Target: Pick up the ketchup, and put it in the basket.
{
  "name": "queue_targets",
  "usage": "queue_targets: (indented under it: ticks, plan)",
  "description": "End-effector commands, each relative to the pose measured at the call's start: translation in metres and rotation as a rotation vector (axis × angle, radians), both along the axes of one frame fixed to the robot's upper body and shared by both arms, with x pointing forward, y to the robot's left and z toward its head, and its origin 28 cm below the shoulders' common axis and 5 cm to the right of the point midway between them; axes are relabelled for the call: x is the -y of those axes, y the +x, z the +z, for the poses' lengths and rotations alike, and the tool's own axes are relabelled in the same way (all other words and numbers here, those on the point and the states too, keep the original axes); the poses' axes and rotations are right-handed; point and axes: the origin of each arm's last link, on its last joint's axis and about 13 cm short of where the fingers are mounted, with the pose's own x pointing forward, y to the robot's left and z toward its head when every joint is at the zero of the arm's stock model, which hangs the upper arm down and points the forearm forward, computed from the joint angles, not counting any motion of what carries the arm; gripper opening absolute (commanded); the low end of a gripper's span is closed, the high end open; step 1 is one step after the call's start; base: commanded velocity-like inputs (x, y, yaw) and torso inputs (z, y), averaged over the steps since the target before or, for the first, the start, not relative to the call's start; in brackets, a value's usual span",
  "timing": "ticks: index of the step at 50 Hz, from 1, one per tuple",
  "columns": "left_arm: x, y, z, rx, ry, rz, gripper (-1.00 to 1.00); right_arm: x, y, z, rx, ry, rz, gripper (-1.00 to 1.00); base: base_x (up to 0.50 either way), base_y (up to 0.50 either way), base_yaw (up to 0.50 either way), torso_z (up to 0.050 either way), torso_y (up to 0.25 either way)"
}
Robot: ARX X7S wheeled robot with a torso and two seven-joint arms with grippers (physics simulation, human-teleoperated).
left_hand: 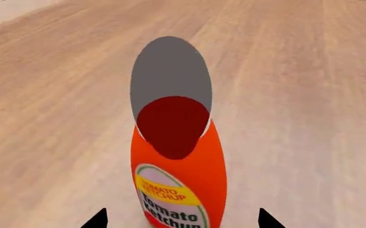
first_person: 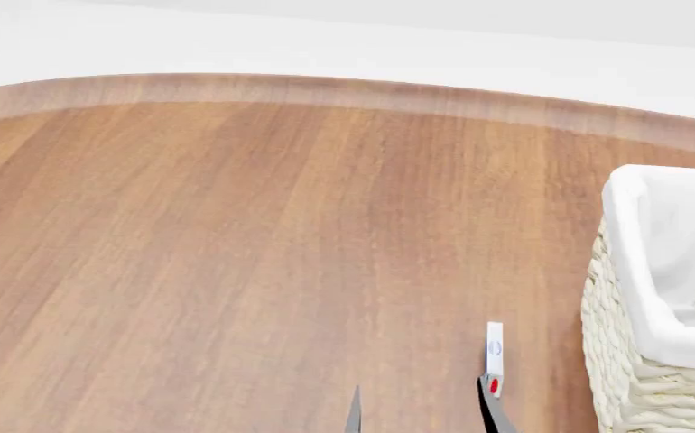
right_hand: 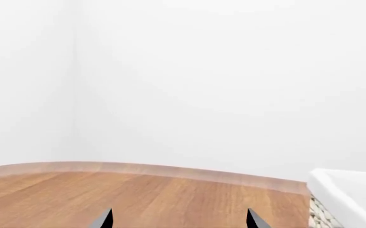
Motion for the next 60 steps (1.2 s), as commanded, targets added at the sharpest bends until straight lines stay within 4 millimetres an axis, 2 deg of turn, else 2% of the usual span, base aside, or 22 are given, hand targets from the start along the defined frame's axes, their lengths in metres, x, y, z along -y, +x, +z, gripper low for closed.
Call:
queue_targets:
  ticks: [1, 14, 29, 52, 58, 59, 60]
  plan:
    - [-0.006, 0.003, -0.016, 0.066, 0.039, -0.023, 1.00, 0.001, 0.003, 0.001, 0.013, -0.006, -0.017, 1.00, 0.00, 0.00, 0.00, 0.000, 0.000]
    - [-0.010, 0.013, -0.036, 0.162, 0.030, -0.084, 1.00, 0.001, 0.003, 0.000, 0.011, -0.007, -0.013, 1.00, 0.00, 0.00, 0.00, 0.000, 0.000]
    - [-0.015, 0.022, -0.068, 0.206, 0.033, -0.036, 1.00, -0.001, 0.002, -0.001, 0.008, -0.013, -0.003, 1.00, 0.00, 0.00, 0.00, 0.000, 0.000]
    - [-0.015, 0.041, -0.097, 0.202, 0.087, -0.058, 1.00, -0.004, 0.001, -0.001, 0.008, -0.013, 0.018, 1.00, 0.00, 0.00, 0.00, 0.000, 0.000]
    - [-0.015, 0.049, -0.098, 0.191, 0.080, -0.027, 1.00, -0.005, 0.000, -0.002, 0.008, -0.011, 0.027, 1.00, 0.00, 0.00, 0.00, 0.000, 0.000]
    - [-0.015, 0.050, -0.098, 0.186, 0.079, -0.019, -1.00, -0.005, 0.000, -0.002, 0.008, -0.011, 0.027, 1.00, 0.00, 0.00, 0.00, 0.000, 0.000]
    - [-0.015, 0.050, -0.098, 0.186, 0.079, -0.019, -1.00, -0.006, 0.001, -0.002, 0.006, -0.013, 0.031, 1.00, 0.00, 0.00, 0.00, 0.000, 0.000]
